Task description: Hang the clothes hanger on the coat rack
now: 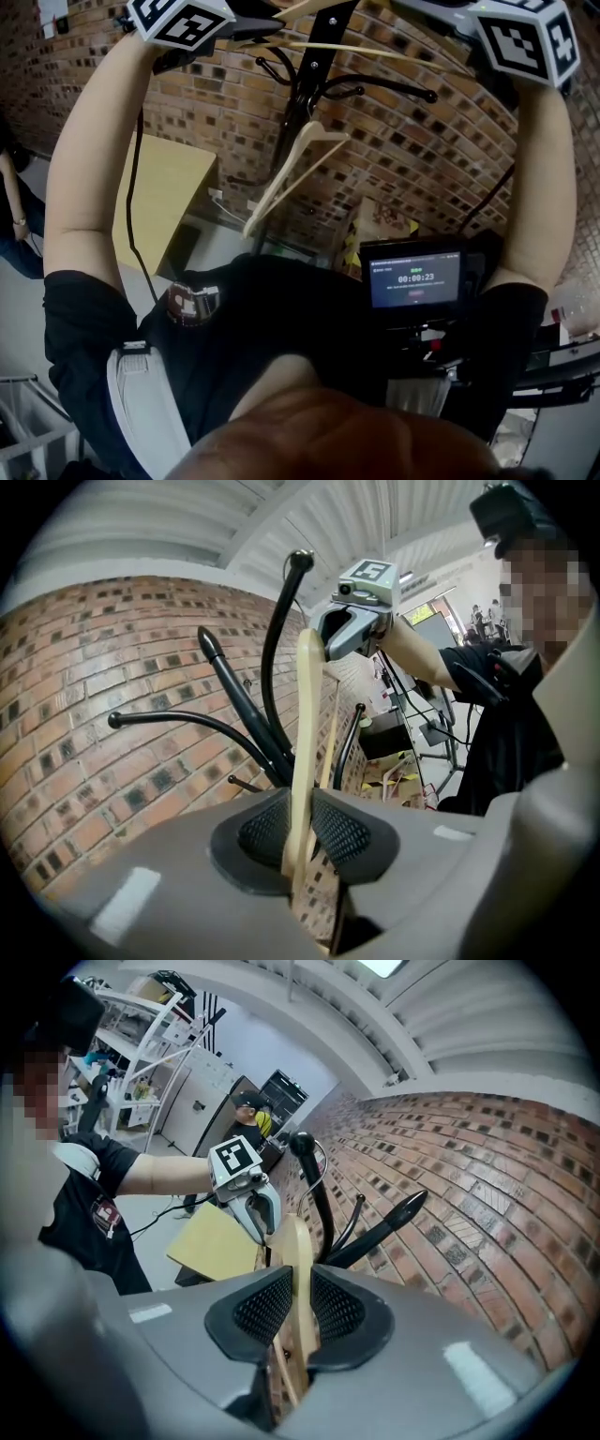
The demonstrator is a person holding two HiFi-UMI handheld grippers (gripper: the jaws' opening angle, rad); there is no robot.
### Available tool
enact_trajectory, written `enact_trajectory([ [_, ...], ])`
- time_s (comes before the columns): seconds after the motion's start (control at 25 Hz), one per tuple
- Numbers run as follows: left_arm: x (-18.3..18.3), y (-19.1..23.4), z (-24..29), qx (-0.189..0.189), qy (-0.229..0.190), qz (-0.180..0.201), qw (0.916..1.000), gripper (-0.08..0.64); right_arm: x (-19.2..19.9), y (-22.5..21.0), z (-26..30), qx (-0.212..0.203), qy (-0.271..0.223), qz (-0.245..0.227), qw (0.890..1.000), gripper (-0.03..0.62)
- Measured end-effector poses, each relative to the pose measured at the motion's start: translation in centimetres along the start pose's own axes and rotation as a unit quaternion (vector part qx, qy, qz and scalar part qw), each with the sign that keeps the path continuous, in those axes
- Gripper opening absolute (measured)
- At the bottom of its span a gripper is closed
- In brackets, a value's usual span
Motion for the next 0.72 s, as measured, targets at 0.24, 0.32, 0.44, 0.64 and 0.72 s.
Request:
enact_trajectory([
  [0.24, 1.8, -0.6, 2.4, 0.035, 0.022, -0.028, 0.9987, 0.066, 1.8, -0.8, 3.0, -0.025, 0.034, 0.014, 0.999, 0.08],
  [0.32, 2.5, -1.0, 2.5, 0.037, 0.027, -0.03, 0.9985, 0.064, 2.4, -0.9, 4.1, -0.037, 0.033, 0.018, 0.999, 0.083],
  [0.44, 3.5, -1.0, 2.9, 0.032, 0.037, -0.039, 0.9981, 0.064, 3.2, -1.3, 6.0, -0.05, 0.027, 0.021, 0.998, 0.086],
  [0.64, 5.0, -1.2, 4.2, 0.033, 0.035, -0.075, 0.996, 0.065, 5.3, -2.5, 9.4, -0.057, 0.001, 0.033, 0.998, 0.097],
  [0.72, 5.4, -1.3, 4.1, 0.045, 0.017, -0.098, 0.9941, 0.064, 5.9, -2.8, 10.2, -0.067, -0.021, 0.036, 0.997, 0.1],
])
Point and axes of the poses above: the fingertips, and each gripper's own axes: z forward along the fingers, y to its left, x out of its underside, the point moved 7 cm from there along -z, backward along the fingers, and after that the axes turned 13 degrees about y, right-handed, at the moved point
